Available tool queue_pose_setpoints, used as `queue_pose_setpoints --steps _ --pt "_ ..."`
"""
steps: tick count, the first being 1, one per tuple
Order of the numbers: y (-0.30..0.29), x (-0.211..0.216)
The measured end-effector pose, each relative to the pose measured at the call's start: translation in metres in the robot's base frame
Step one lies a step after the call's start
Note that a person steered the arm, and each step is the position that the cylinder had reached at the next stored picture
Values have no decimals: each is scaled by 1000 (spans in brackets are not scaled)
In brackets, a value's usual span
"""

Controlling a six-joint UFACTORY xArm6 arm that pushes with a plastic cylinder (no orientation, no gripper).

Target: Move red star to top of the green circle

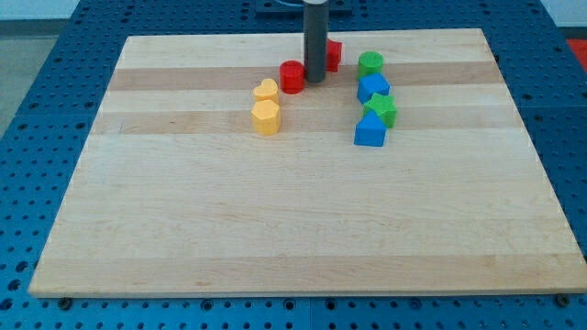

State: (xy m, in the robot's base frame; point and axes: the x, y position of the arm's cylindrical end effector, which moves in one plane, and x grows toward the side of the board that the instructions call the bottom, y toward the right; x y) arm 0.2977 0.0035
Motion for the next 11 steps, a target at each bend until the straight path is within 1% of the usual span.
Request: queue_pose_setpoints --steps 1,4,7,9,10,11 --pt "-10 -4" --pt "8 -47" --pt "0 -54" --pt "62 -50" --pt "69 -50" --pt "54 -52"
